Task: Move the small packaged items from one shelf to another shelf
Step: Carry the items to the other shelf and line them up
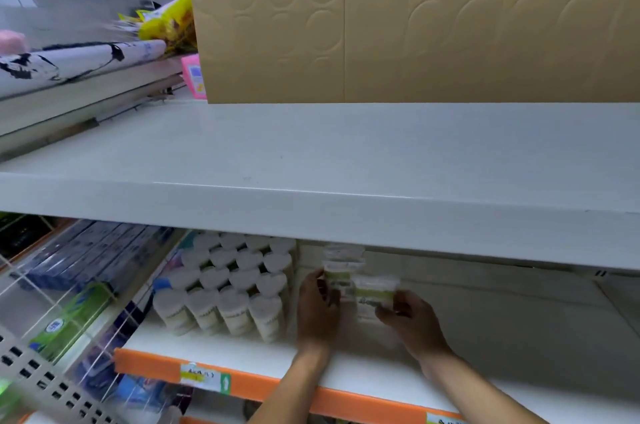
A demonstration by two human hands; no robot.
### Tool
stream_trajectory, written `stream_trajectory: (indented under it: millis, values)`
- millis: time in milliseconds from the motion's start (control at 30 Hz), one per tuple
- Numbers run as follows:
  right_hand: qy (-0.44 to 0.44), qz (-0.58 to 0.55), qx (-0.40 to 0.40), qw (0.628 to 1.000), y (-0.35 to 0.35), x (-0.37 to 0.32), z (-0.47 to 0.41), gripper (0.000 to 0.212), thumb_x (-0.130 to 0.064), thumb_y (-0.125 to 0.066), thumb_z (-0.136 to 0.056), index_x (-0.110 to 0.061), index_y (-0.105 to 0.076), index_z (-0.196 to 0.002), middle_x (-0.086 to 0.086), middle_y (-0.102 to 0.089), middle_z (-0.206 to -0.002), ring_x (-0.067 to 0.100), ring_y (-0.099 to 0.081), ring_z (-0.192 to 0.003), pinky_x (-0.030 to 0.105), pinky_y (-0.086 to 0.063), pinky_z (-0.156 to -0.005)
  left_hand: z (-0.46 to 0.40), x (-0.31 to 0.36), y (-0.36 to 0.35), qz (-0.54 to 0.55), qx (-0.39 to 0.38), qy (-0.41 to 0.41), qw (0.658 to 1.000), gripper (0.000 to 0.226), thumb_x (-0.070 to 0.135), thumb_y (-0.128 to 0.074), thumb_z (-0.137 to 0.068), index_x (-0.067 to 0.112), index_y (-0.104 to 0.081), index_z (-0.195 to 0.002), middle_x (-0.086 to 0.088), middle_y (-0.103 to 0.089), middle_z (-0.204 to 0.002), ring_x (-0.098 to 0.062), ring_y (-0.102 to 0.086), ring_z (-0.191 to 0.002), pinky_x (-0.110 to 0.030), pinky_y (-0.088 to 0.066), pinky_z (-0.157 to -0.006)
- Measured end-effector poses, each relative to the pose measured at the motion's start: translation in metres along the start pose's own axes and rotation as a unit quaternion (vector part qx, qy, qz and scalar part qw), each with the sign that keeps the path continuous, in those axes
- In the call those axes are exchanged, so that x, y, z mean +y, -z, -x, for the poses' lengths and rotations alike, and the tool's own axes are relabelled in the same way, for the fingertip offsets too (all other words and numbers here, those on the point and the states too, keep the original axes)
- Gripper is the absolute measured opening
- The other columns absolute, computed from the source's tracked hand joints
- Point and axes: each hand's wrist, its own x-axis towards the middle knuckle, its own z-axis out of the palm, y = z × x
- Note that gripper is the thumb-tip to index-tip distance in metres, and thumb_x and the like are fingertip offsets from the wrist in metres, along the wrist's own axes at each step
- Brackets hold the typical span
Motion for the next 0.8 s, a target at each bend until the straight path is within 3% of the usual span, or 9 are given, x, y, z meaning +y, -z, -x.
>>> stream_trajectory:
  millis: [133,233,333,400,467,567,700,800]
  values:
    - [0.004,0.015,0.033,0.999,-0.015,0.003,0.003,0.025,-0.003,-0.081,-0.077,-0.023,-0.068,-0.083,-0.003,-0.071,-0.08,0.013,-0.067,-0.074,0.018,-0.051,-0.061,-0.005,-0.016,-0.002,0.026,-0.032,0.019,0.999,0.027,0.01,-0.062,-0.091,0.013,-0.063,-0.117,-0.003,-0.067,-0.108,-0.018,-0.065,-0.1,-0.042,-0.054,-0.086]
    - [-0.006,0.011,0.046,0.999,-0.025,0.005,0.005,0.024,-0.004,-0.082,-0.077,-0.023,-0.069,-0.082,-0.001,-0.071,-0.081,0.018,-0.069,-0.076,0.027,-0.056,-0.066,-0.002,-0.016,0.003,0.084,-0.049,0.009,0.995,0.025,0.011,-0.064,-0.088,0.019,-0.064,-0.112,0.002,-0.07,-0.103,-0.013,-0.068,-0.096,-0.04,-0.056,-0.083]
    - [0.007,0.026,0.054,0.998,-0.034,0.003,0.001,0.029,-0.005,-0.083,-0.076,-0.028,-0.068,-0.082,-0.005,-0.072,-0.079,0.016,-0.069,-0.077,0.019,-0.053,-0.066,0.004,-0.018,0.009,0.087,-0.06,0.013,0.994,0.023,0.028,-0.06,-0.094,0.024,-0.062,-0.117,0.006,-0.068,-0.11,-0.008,-0.066,-0.102,-0.037,-0.055,-0.088]
    - [0.007,0.019,0.055,0.998,-0.041,0.001,-0.002,0.028,-0.004,-0.083,-0.075,-0.026,-0.07,-0.086,0.0,-0.074,-0.081,0.021,-0.071,-0.079,0.03,-0.057,-0.072,0.011,-0.021,0.014,0.056,-0.054,0.017,0.997,0.029,0.039,-0.055,-0.096,0.027,-0.058,-0.122,0.006,-0.064,-0.116,-0.007,-0.062,-0.107,-0.036,-0.052,-0.093]
    - [0.002,0.007,0.055,0.998,-0.048,-0.001,-0.005,0.03,0.0,-0.083,-0.074,-0.02,-0.071,-0.093,0.006,-0.075,-0.084,0.026,-0.072,-0.082,0.04,-0.058,-0.077,0.016,-0.021,0.018,0.054,-0.056,0.018,0.997,0.034,0.023,-0.057,-0.094,0.024,-0.055,-0.129,0.005,-0.059,-0.122,-0.008,-0.059,-0.113,-0.034,-0.05,-0.099]
    - [-0.008,-0.014,0.067,0.998,-0.057,-0.003,-0.01,0.034,0.001,-0.083,-0.073,-0.021,-0.07,-0.095,0.005,-0.076,-0.084,0.025,-0.073,-0.082,0.043,-0.058,-0.079,0.018,-0.022,0.021,0.039,-0.075,0.032,0.996,0.056,0.002,-0.056,-0.085,0.015,-0.048,-0.139,0.005,-0.05,-0.129,-0.009,-0.051,-0.121,-0.023,-0.041,-0.106]
    - [-0.031,-0.027,0.082,0.996,-0.063,0.005,-0.011,0.027,-0.01,-0.087,-0.071,-0.021,-0.071,-0.091,-0.004,-0.077,-0.082,0.018,-0.073,-0.083,0.039,-0.059,-0.078,0.02,-0.02,0.023,0.02,-0.077,0.032,0.996,0.06,-0.003,-0.057,-0.08,0.013,-0.048,-0.137,0.011,-0.045,-0.12,-0.003,-0.048,-0.112,0.003,-0.028,-0.091]
    - [-0.03,-0.029,0.083,0.996,-0.066,0.011,-0.01,0.026,-0.013,-0.087,-0.071,-0.021,-0.072,-0.09,-0.007,-0.077,-0.084,0.014,-0.073,-0.083,0.039,-0.058,-0.081,0.021,-0.02,0.023,0.009,-0.079,0.025,0.997,0.059,-0.003,-0.057,-0.08,0.011,-0.049,-0.137,0.012,-0.044,-0.118,-0.007,-0.049,-0.115,-0.002,-0.029,-0.094]
